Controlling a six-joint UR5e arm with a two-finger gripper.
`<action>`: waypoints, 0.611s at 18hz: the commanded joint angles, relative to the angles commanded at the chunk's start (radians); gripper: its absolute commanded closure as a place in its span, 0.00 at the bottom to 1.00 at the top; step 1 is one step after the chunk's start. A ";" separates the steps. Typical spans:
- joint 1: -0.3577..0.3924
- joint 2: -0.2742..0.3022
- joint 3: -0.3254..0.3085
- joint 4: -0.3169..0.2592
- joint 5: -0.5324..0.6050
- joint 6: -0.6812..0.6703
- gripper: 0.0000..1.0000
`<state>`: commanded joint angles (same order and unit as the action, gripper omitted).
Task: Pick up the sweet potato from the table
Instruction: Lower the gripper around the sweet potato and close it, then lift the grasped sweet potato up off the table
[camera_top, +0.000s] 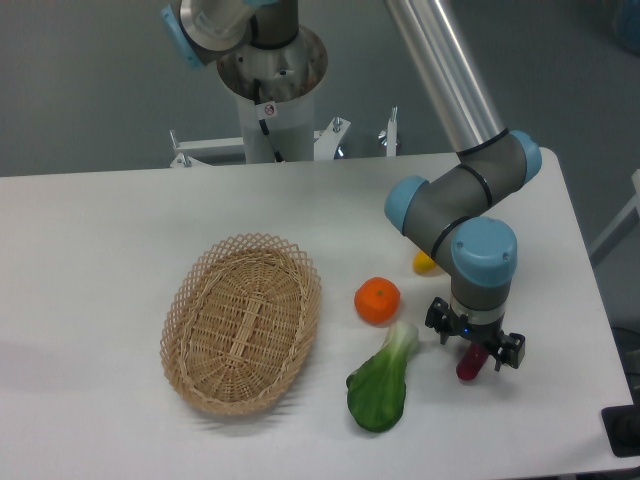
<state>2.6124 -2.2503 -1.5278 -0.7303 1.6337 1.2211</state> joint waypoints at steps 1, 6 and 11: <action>0.000 -0.002 -0.006 0.021 0.002 0.002 0.01; 0.000 -0.005 -0.006 0.043 0.002 0.003 0.65; 0.000 -0.003 0.005 0.043 0.002 0.005 0.84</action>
<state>2.6124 -2.2534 -1.5233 -0.6872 1.6352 1.2257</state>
